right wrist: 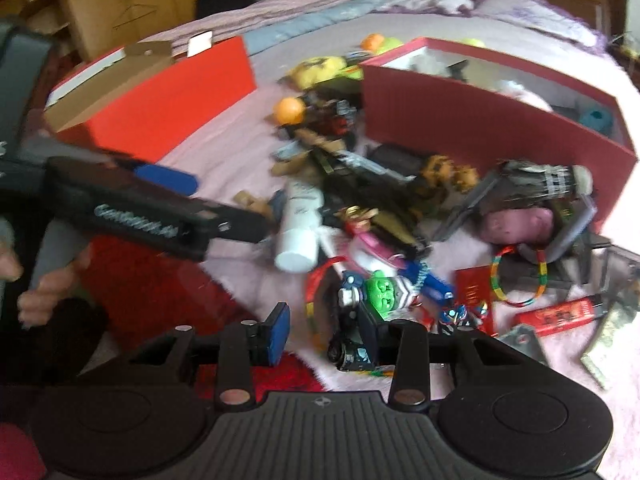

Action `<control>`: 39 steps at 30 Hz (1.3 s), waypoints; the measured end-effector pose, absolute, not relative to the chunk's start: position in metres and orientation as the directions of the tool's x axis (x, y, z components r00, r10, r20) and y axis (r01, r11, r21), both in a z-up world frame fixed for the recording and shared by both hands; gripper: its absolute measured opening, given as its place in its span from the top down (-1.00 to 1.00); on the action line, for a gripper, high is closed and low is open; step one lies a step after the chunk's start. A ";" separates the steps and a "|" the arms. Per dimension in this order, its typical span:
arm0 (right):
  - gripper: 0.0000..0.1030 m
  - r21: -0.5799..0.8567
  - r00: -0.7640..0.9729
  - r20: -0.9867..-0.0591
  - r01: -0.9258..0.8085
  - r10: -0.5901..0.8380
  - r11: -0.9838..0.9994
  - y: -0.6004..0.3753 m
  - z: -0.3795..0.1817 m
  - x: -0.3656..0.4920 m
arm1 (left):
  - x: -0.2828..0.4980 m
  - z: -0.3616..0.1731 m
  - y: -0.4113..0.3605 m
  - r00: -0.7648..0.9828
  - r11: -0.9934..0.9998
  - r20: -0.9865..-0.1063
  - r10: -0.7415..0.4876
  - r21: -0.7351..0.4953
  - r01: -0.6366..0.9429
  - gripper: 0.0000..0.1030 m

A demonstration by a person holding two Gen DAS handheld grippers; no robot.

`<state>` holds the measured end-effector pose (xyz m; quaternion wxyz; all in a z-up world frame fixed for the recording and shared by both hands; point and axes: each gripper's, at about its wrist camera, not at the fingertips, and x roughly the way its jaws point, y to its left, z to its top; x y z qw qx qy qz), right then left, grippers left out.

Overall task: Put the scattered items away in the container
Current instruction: 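Move both tools back down to the pile, then grasp the green-faced figure toy with the left tool while the right tool grasps a lotion tube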

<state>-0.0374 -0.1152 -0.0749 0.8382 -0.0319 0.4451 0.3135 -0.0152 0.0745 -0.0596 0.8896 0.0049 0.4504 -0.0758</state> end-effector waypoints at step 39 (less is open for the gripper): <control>0.75 0.018 0.593 -0.780 -0.299 0.201 0.954 -0.190 -0.088 -0.046 | 0.007 -0.094 -0.057 0.451 0.786 -0.836 -0.314 0.038 0.617 0.34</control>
